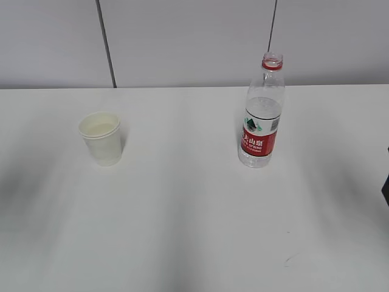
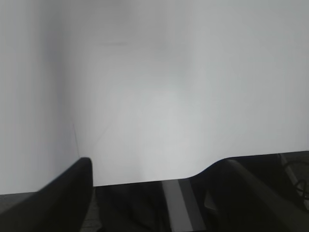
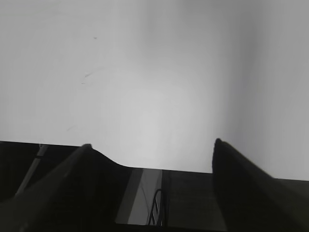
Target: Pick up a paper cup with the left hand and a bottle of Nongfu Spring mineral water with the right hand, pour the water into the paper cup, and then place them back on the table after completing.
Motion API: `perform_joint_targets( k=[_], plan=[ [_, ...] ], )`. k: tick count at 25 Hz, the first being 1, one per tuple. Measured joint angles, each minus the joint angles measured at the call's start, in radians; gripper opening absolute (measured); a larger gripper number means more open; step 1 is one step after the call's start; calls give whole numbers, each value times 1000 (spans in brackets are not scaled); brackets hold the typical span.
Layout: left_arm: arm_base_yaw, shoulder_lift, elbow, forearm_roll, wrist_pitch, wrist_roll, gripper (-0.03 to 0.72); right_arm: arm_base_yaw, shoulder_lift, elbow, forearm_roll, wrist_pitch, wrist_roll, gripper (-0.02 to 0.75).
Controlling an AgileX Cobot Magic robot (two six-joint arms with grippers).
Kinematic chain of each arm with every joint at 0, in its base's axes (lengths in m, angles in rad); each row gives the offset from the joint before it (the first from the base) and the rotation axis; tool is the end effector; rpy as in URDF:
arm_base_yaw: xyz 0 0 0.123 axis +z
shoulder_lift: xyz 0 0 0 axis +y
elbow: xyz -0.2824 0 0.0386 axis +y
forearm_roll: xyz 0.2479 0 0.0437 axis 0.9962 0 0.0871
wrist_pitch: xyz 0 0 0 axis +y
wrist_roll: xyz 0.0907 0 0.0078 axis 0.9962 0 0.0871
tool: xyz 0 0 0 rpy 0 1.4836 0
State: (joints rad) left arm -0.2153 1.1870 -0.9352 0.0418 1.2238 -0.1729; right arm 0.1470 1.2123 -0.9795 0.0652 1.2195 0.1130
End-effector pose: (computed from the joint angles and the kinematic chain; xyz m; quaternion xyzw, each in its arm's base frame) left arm 0.1936 -0.0387 0.2904 0.0264 0.9953 0.0023 0.0932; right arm 0.2038 0.0358 0.2974 -0.0089 0.9942 0.0446 0.0976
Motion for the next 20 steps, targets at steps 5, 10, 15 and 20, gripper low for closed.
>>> perform_joint_targets(
  k=[5,10,15,20],
  plan=[
    [0,-103,15,-7,0,0,500,0,-93,0,5,3,-1,556],
    [0,-290,89,-10,15,0,500,0,-239,0,13,15,-1,555],
    [0,-493,125,-10,26,0,500,0,-424,5,16,22,-1,555],
    [0,-678,126,-7,37,0,500,0,-610,96,16,34,-6,555]
  ],
)
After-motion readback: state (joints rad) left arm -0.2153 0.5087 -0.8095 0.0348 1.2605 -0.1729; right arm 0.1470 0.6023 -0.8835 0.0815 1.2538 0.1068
